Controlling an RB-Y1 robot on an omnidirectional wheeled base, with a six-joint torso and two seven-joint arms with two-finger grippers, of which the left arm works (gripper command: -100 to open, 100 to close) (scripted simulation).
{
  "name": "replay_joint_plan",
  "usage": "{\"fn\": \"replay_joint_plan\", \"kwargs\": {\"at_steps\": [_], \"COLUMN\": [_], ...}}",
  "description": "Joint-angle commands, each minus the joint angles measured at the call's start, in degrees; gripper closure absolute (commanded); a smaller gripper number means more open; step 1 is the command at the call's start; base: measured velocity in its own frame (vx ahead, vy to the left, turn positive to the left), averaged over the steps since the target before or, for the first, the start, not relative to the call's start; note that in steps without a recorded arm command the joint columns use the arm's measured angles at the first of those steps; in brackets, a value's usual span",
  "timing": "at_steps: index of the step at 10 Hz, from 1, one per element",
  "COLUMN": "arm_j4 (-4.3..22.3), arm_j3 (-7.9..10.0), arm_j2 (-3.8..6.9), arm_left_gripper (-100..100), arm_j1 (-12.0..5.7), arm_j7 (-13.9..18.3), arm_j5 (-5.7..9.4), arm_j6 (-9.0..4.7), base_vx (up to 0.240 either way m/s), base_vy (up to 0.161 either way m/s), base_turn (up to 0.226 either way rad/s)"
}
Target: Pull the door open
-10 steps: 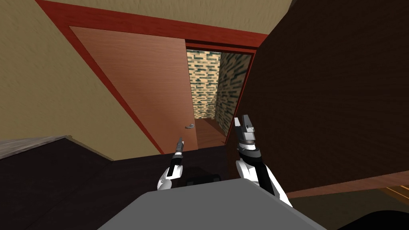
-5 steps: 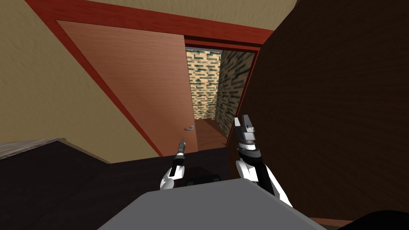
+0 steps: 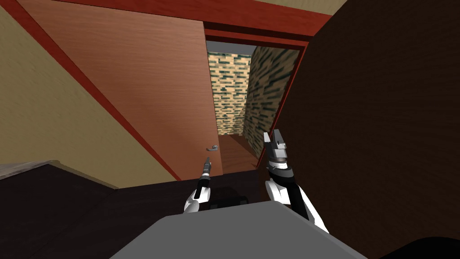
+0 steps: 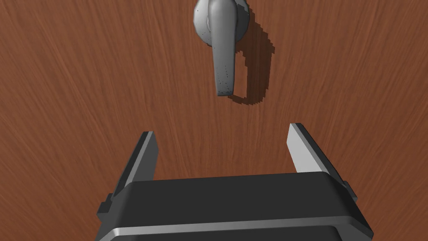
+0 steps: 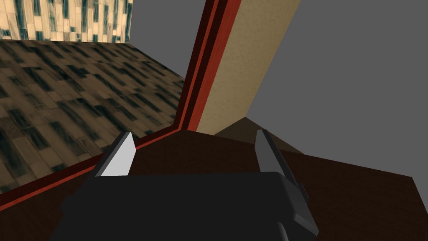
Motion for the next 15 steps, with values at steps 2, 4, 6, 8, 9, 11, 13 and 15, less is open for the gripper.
{"fn": "replay_joint_plan", "kwargs": {"at_steps": [2, 4, 6, 8, 9, 11, 13, 15], "arm_j4": [0.9, 2.3, 2.3, 3.6, 4.0, 4.6, 5.0, 5.1], "arm_j3": [0.06, -0.34, -0.34, -0.88, -1.09, -1.51, -1.92, -2.15], "arm_j2": [-0.35, 1.99, 1.99, 4.51, 5.33, 6.74, 7.71, 8.14], "arm_left_gripper": [-100, -100, -100, -100, -100, -100, -100, -100], "arm_j1": [-0.48, -0.69, -0.69, -1.06, -1.22, -1.58, -1.94, -2.16], "arm_j7": [-0.1, -0.1, -0.1, 0.1, 0.1, 0.3, 0.5, 0.6], "arm_j5": [0.06, 1.81, 1.81, 4.3, 5.3, 7.41, 9.46, 10.69], "arm_j6": [-0.02, 0.32, 0.32, 0.37, 0.32, 0.12, -0.19, -0.44], "base_vx": [0.099, 0.002, -0.026, -0.029, -0.025, 0.003, 0.088, 0.176], "base_vy": [-0.005, 0.046, 0.039, 0.028, 0.031, 0.006, -0.017, -0.04], "base_turn": [0.016, -0.225, -0.032, -0.2, -0.121, -0.061, -0.056, -0.022]}}
